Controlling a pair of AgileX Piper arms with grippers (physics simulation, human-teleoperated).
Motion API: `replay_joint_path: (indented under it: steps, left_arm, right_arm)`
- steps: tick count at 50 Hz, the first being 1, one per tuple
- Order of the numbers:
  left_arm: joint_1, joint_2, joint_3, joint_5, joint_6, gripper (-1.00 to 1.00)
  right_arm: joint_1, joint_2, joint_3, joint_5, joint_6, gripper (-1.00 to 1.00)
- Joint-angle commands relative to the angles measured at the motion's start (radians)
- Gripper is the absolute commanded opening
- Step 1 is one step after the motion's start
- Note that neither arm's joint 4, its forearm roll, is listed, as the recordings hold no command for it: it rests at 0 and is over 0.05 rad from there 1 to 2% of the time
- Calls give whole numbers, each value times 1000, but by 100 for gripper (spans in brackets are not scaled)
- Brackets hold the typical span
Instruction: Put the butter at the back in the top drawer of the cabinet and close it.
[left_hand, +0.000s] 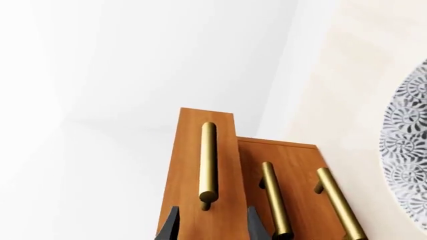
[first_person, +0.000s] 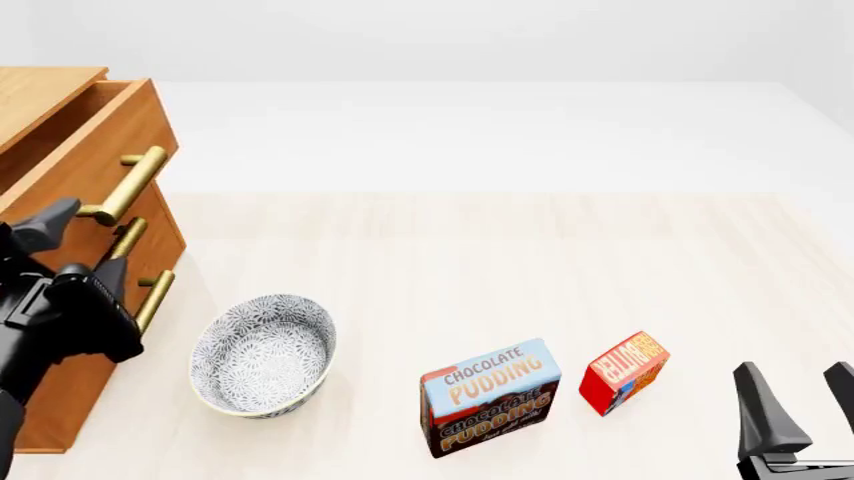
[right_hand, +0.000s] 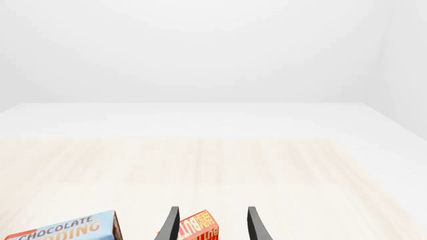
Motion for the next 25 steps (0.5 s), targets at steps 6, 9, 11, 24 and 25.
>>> replay_joint_path:
  steps: [6,9,11,24,25]
  left_arm:
    - [-18,-115,-29,132,-24,100]
    - [-27,-144,-56,187,-43,100]
    - [-39,-168,-89,243,-65,100]
    - [-98,-315,-380,690,-264,100]
    - [-97,-322,-386,698,-266,100]
  right_arm:
    - [0,0,0,0,0,100]
    - [0,0,0,0,0,100]
    - [0,0,0,0,0,100]
    - [0,0,0,0,0,100]
    - [0,0,0,0,0,100]
